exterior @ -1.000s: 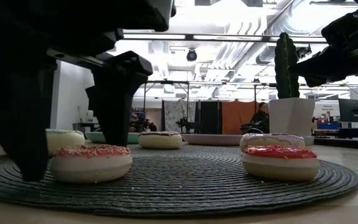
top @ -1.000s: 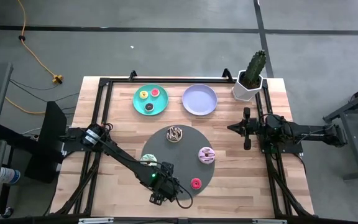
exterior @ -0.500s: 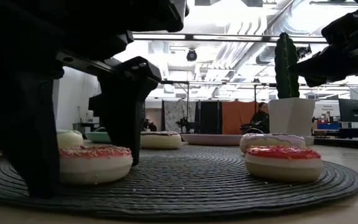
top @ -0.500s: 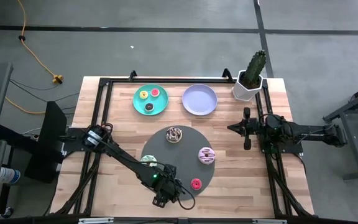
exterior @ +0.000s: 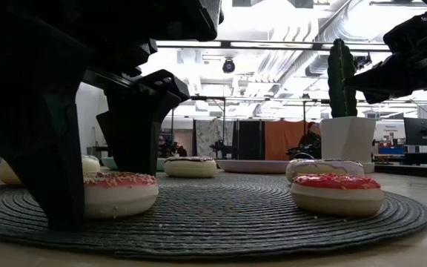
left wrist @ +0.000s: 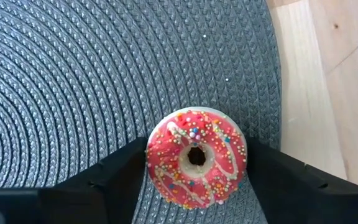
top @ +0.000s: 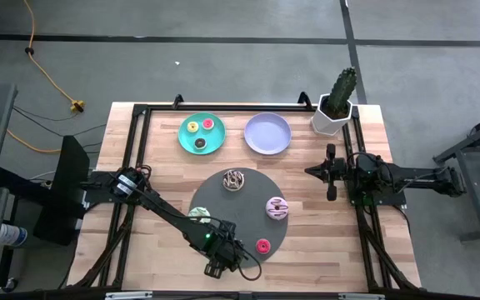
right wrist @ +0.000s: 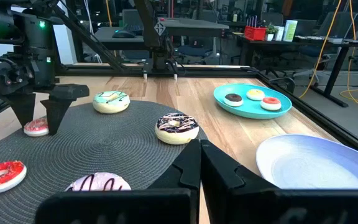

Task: Pick & Place donuts
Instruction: Put the small pink donut on the green plate

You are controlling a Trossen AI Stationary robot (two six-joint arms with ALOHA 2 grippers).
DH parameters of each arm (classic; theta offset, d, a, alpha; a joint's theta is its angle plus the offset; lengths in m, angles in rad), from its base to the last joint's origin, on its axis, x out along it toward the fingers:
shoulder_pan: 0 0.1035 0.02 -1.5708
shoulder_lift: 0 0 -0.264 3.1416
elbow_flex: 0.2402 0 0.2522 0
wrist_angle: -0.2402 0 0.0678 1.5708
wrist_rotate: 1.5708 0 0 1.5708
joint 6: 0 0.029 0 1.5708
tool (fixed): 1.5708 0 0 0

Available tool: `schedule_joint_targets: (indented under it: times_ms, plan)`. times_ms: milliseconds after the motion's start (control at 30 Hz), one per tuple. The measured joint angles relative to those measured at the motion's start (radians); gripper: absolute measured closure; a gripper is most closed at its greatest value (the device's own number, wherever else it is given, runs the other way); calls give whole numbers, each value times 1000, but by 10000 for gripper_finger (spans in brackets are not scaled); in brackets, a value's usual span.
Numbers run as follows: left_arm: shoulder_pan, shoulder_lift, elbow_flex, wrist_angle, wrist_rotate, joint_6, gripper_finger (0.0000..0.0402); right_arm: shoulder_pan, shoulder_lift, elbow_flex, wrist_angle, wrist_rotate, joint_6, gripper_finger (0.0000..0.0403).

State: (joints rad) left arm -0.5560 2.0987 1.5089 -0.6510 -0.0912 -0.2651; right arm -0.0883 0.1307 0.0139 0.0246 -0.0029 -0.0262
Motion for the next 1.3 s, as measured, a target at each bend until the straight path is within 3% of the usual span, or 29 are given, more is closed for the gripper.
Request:
schedule_joint_targets:
  times_ms: [333,867,1100,1300]
  plan:
    - [0,1,9,-17,10,-28,167,0,0,0,0,0,0,402]
    - [0,4,60,-116,104,-64,170,0,0,0,0,0,0,402]
    - [8,-47,63,-116,104,-201,170,0,0,0,0,0,0,402]
    - [47,-96,62,-127,113,-439,170,0,0,0,0,0,0,402]
